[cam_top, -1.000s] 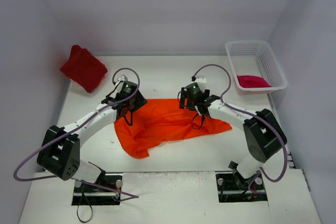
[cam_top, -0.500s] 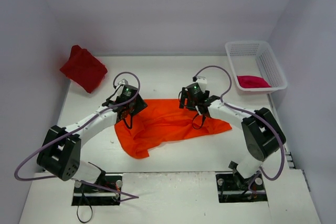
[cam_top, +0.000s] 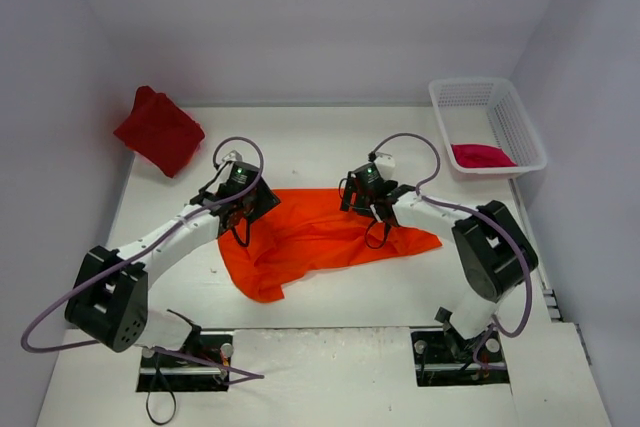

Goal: Fold and stack the t-shirts
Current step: Fold the flattened tshirt in 1/3 of the way

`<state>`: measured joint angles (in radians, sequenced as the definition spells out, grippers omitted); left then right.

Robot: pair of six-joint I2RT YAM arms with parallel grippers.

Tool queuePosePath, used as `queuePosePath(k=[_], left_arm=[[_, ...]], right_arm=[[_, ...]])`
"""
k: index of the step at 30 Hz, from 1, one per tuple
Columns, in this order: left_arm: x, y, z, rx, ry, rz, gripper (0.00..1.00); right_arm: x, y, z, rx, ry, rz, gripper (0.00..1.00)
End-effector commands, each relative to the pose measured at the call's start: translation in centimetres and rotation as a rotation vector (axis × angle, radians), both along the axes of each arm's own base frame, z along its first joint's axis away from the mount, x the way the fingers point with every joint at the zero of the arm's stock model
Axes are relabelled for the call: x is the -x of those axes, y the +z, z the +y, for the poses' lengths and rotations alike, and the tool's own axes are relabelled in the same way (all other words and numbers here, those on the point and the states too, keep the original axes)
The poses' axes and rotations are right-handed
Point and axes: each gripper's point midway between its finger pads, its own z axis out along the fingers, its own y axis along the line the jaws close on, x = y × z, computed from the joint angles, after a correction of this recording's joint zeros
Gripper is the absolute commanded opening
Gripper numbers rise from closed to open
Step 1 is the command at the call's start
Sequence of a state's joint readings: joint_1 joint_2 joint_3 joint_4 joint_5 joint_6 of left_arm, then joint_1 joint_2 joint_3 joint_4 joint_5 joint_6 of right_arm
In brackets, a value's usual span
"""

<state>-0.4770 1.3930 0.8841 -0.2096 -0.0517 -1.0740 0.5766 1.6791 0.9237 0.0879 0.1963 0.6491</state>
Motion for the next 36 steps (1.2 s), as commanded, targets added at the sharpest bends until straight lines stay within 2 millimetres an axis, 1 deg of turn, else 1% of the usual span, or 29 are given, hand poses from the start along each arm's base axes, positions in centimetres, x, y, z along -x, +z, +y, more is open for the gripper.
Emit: queuePosePath(k=[1,5,11,15,19,22,23,25,27,30,31,33,34,36], left_arm=[[0.5,2.2,0.3,0.012,0.004,-0.045,0.40],[1.1,2.0,0.7,-0.002,0.004,-0.032,0.40],[1.5,1.3,1.0,-0.020,-0.002,-0.009,0.40],[1.6,0.6,0.9,-0.023,-0.004,0.005,0.40],[1.1,-0.1,0.5,-0.022,-0.010,0.011,0.40],[0.7,-1.0,0.0,-0.025,-0.028,0.025,0.40],[0.5,-1.8,-0.2,-0.036,-0.039,0.049,0.40],[0.8,-2.9,-0.5,-0.049,-0.059,0.096,0.40],[1.2,-3.2,-0.7,-0.056,-0.071,0.108,0.40],[2.0,-3.4,-0.2,-0.073,-0.070,0.118,0.40],[2.1,-3.1,0.1,-0.081,-0.063,0.107,0.40],[2.9,-3.2,0.8,-0.109,-0.067,0.124,0.40],[3.0,-2.8,1.1,-0.117,-0.067,0.113,0.40],[3.6,-2.7,1.5,-0.126,-0.068,0.122,0.40]], right_arm=[[-0.5,-0.3,0.5,-0.037,-0.030,-0.006,0.74],[0.0,-1.0,1.0,-0.052,-0.022,0.005,0.74],[0.2,-1.4,0.9,-0.044,-0.018,0.010,0.74],[0.4,-1.5,0.8,-0.042,-0.021,0.010,0.74],[0.7,-1.8,0.6,-0.037,-0.021,0.018,0.74],[0.8,-1.9,0.5,-0.035,-0.023,0.020,0.74],[0.7,-1.9,0.5,-0.035,-0.022,0.018,0.74],[0.6,-1.8,0.5,-0.034,-0.021,0.015,0.74],[0.6,-1.6,0.5,-0.032,-0.020,0.009,0.74],[0.5,-1.6,0.4,-0.028,-0.021,0.005,0.74],[0.4,-1.5,0.4,-0.028,-0.022,0.004,0.74],[0.4,-1.6,0.5,-0.029,-0.021,0.004,0.74],[0.4,-1.7,0.5,-0.028,-0.020,0.007,0.74],[0.5,-1.7,0.6,-0.031,-0.017,0.009,0.74]])
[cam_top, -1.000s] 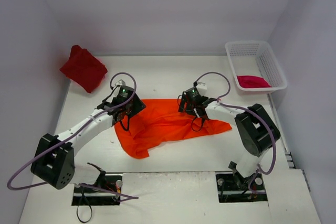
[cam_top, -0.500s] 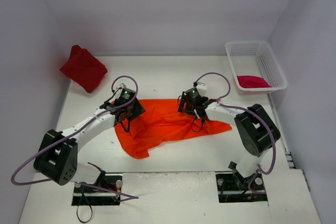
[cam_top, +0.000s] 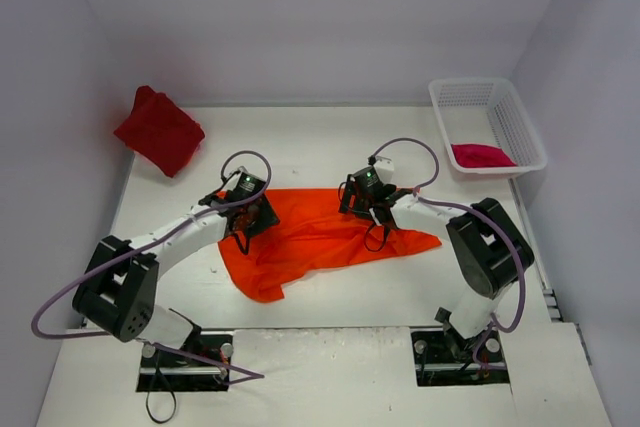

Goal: Fold and stack the t-shirts
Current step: Fold the flattened tshirt in 1/3 of the way

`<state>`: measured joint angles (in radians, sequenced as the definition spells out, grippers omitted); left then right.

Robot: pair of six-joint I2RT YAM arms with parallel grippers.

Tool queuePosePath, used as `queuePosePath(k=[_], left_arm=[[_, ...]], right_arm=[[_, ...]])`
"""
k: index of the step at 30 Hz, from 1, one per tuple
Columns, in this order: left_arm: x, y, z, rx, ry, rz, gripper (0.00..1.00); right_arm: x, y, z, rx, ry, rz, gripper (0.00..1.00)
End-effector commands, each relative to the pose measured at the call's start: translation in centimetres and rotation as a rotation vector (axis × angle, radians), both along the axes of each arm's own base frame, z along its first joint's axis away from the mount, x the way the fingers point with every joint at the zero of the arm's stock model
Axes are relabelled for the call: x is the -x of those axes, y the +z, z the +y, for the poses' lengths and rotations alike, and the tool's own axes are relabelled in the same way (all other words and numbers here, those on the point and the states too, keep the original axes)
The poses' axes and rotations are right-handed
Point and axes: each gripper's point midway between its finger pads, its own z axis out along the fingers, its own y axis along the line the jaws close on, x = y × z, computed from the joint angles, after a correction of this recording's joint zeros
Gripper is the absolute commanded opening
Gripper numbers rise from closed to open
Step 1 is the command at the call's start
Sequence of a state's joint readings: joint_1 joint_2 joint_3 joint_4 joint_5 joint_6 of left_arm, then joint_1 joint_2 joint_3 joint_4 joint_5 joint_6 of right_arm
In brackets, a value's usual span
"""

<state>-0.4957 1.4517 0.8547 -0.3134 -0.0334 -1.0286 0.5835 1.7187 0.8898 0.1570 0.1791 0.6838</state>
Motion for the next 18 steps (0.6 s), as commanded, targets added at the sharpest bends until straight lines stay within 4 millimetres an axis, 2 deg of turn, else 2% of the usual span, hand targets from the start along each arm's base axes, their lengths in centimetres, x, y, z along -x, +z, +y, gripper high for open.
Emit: queuePosePath(k=[1,11,13,16,17,18], left_arm=[[0.4,2.1,0.8,-0.020,-0.008,-0.053,0.40],[2.2,2.0,2.2,-0.040,0.000,-0.044,0.40],[1.6,2.4,2.0,-0.031,0.006,-0.070,0.40],[-0.3,3.8,0.8,-0.001,-0.003,-0.121,0.40],[-1.5,5.3,0.1,0.014,-0.008,-0.157,0.40],[-2.1,5.1,-0.3,0.011,-0.014,-0.147,0.40]], right_arm=[[0.2,-0.1,-0.1,0.002,-0.009,-0.003,0.74],[0.3,0.0,-0.2,0.000,-0.011,-0.006,0.74],[0.3,0.0,-0.1,-0.002,-0.010,-0.006,0.74],[0.3,0.1,0.0,-0.003,-0.006,-0.007,0.74],[0.3,0.1,-0.1,-0.001,-0.006,-0.006,0.74],[0.4,0.0,-0.1,0.000,-0.008,-0.003,0.74]])
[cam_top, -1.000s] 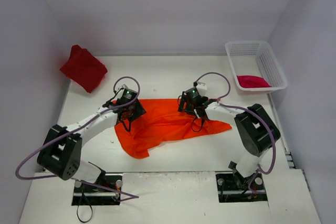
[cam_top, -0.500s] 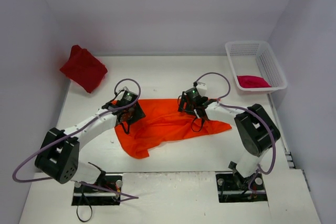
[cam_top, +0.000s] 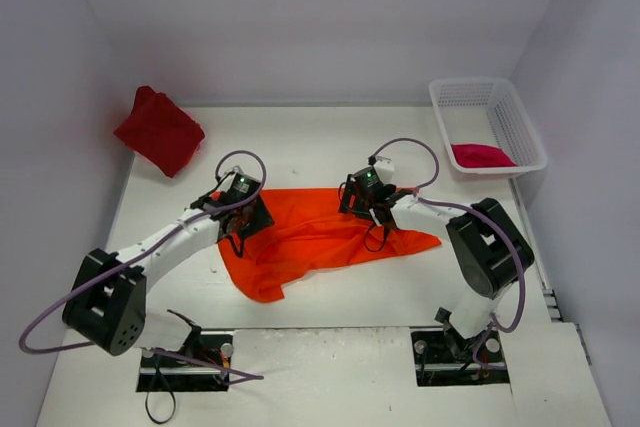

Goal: Fold and stack the t-shirts
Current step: Fold the flattened tshirt in 1/3 of the way

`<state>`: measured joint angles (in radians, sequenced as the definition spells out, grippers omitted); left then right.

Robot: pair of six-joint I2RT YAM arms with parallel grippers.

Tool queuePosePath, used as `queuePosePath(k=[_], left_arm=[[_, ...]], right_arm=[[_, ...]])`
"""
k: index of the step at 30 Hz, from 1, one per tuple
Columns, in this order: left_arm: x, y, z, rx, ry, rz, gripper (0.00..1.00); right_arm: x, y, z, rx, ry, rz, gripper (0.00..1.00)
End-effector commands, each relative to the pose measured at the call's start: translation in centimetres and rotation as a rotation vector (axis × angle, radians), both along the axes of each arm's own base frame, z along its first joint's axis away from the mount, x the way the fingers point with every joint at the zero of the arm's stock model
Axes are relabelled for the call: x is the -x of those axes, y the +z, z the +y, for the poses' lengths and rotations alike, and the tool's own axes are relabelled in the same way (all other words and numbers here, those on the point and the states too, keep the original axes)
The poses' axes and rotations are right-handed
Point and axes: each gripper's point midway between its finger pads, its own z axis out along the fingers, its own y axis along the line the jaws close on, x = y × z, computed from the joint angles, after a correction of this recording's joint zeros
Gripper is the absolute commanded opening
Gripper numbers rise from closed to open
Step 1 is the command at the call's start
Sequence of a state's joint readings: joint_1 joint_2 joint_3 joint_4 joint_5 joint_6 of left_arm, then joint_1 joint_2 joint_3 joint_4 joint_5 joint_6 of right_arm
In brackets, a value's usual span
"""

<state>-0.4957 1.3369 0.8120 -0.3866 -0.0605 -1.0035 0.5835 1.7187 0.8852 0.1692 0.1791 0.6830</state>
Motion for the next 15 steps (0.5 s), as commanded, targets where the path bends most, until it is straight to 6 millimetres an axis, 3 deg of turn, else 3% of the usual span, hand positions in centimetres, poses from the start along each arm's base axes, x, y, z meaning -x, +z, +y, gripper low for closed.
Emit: queuePosePath(k=[1,7,11,15], left_arm=[[-4.4,4.4,-2.5,0.056,-0.030,-0.139,0.40],[-7.9,7.3,-6.6,0.129,-0.098,-0.229,0.40],[-9.1,6.2,-8.0,0.137,-0.116,-0.209,0.40],[-8.8,4.7,-8.8,0.152,-0.130,-0.179,0.40]], right_arm=[[0.4,0.0,-0.2,0.002,-0.009,0.002,0.74],[0.6,-0.4,-0.2,0.004,-0.006,0.014,0.74],[0.5,-0.3,-0.1,0.004,-0.002,0.009,0.74],[0.4,-0.1,-0.1,0.006,0.004,0.007,0.74]])
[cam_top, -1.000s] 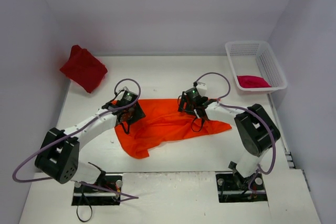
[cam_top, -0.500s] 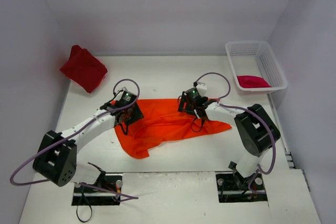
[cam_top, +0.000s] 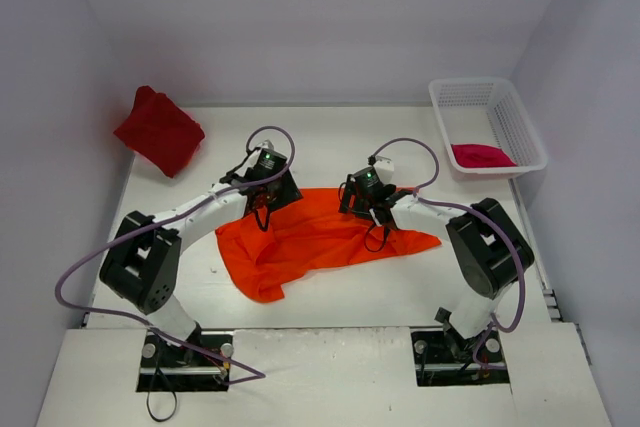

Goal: Fold and stack the t-shirts
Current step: Fold the flattened tshirt in 1/3 of the way

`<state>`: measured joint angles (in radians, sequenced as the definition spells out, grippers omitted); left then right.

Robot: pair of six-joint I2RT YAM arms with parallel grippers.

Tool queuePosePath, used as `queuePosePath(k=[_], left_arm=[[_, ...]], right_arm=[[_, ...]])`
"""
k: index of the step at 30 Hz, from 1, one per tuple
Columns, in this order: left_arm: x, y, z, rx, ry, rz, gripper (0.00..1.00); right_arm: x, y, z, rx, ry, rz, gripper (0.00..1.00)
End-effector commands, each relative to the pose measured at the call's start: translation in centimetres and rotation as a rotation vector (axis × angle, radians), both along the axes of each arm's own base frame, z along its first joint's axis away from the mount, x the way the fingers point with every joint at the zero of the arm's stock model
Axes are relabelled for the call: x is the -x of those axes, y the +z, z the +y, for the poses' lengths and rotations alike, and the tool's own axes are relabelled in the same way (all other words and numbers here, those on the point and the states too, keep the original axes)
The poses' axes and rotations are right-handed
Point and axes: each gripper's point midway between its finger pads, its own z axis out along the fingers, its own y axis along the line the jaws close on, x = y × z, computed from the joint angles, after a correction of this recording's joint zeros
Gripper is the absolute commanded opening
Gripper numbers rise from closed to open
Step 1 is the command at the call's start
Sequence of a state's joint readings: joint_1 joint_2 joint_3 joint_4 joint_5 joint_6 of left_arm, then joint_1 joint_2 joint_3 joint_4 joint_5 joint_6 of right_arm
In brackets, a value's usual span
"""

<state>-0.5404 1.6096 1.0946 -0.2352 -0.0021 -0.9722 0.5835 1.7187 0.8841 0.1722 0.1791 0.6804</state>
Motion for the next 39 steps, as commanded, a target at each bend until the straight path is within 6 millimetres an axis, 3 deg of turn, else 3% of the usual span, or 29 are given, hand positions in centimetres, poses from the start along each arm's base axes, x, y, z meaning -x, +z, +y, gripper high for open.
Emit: queuePosePath(k=[1,6,14,28,39], left_arm=[[-0.8,1.1,-1.3,0.051,-0.024,-0.043,0.39],[-0.3,-0.8,-1.1,0.031,-0.026,-0.008,0.39],[0.7,-2.0,-0.3,0.010,-0.015,0.022,0.39],[1.6,-2.8,1.1,-0.015,0.004,0.048,0.40],[1.6,-2.7,4.9,-0.034,0.078,0.040,0.39]], right_arm=[[0.4,-0.1,0.0,0.005,0.002,0.005,0.74],[0.4,-0.2,0.0,0.006,0.005,0.009,0.74],[0.5,-0.1,0.0,0.004,0.008,0.009,0.74],[0.6,0.0,0.0,0.004,0.013,0.008,0.73],[0.7,-0.1,0.0,0.000,0.014,0.012,0.73]])
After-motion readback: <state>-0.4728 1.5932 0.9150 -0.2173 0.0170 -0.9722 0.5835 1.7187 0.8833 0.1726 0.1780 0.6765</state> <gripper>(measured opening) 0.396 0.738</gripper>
